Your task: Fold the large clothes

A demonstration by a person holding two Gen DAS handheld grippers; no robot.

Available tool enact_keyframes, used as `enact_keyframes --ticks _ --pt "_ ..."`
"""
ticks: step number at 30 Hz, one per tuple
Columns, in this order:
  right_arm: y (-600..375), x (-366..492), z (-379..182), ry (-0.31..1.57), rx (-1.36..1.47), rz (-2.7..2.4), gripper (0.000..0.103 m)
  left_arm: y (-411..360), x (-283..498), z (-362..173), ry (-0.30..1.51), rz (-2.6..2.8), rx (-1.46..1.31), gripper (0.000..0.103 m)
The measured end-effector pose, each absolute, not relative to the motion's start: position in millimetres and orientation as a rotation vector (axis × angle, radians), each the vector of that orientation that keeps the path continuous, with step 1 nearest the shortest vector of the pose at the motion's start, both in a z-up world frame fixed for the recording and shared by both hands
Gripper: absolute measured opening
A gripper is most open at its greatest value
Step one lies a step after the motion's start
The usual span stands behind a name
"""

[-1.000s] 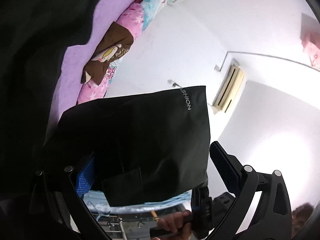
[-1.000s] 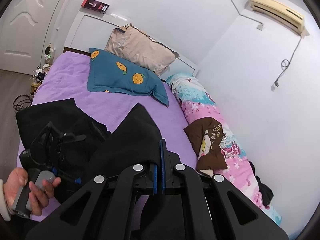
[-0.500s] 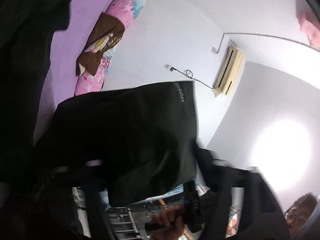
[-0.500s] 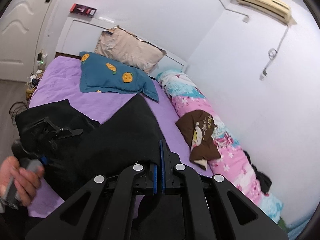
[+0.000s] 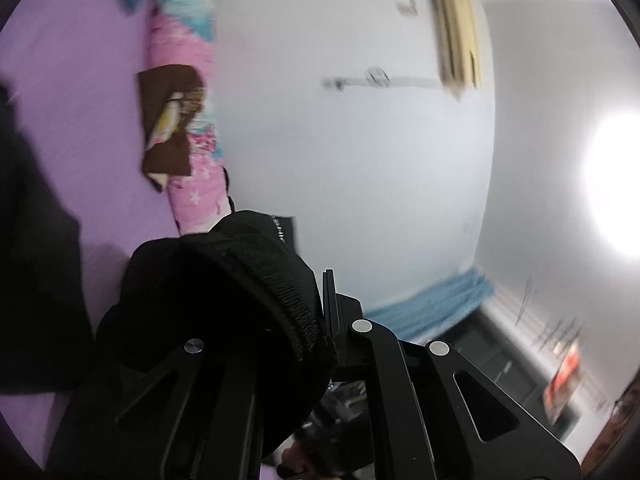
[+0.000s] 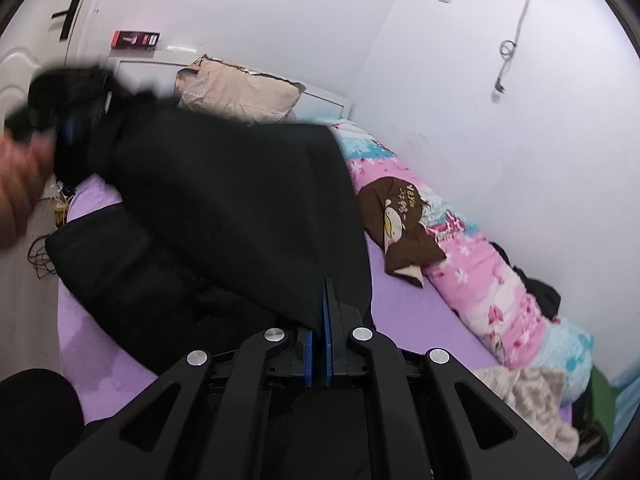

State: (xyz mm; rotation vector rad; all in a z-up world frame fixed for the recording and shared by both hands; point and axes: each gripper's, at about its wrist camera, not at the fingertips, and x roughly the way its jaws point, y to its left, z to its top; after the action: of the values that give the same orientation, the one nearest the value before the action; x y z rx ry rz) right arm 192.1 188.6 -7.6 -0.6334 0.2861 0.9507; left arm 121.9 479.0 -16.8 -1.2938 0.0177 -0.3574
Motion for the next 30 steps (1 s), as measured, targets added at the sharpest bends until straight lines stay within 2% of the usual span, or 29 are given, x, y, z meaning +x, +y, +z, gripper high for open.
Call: enact_keyframes --ticks 3,6,11,13,15,21,24,27,30 --pt "162 194 -12 0.325 -0.568 0.943 0.004 451 145 32 0.089 -0.391 -1.185 0.003" --pt "127 200 -19 0.381 -0.493 0.932 0.008 398 185 85 0.259 -0.412 -1.026 0.003" --pt "49 208 -38 0.474 -0.395 0.905 0.014 286 225 128 0.462 -0.365 -0.735 0.003" --pt "12 210 -45 0.512 -0.343 0.88 0.034 239 238 132 0.51 -0.335 -0.601 0.003" --pt "-24 210 -50 0.537 -0.296 0.858 0.042 189 250 131 0.552 -0.301 -0.468 0.003" --pt "-131 225 -64 0.658 -0.123 0.767 0.052 77 277 95 0.654 -0.298 -0.233 0.004" --pt "-178 235 -66 0.713 -0.008 0.733 0.056 24 292 65 0.706 -0.284 -0.122 0.004" --pt "-227 252 -74 0.789 0.186 0.717 0.066 -13 309 35 0.749 -0.259 -0.012 0.004" --pt "-263 261 -86 0.833 0.354 0.7 0.066 -45 319 5 0.795 -0.237 0.096 0.004"
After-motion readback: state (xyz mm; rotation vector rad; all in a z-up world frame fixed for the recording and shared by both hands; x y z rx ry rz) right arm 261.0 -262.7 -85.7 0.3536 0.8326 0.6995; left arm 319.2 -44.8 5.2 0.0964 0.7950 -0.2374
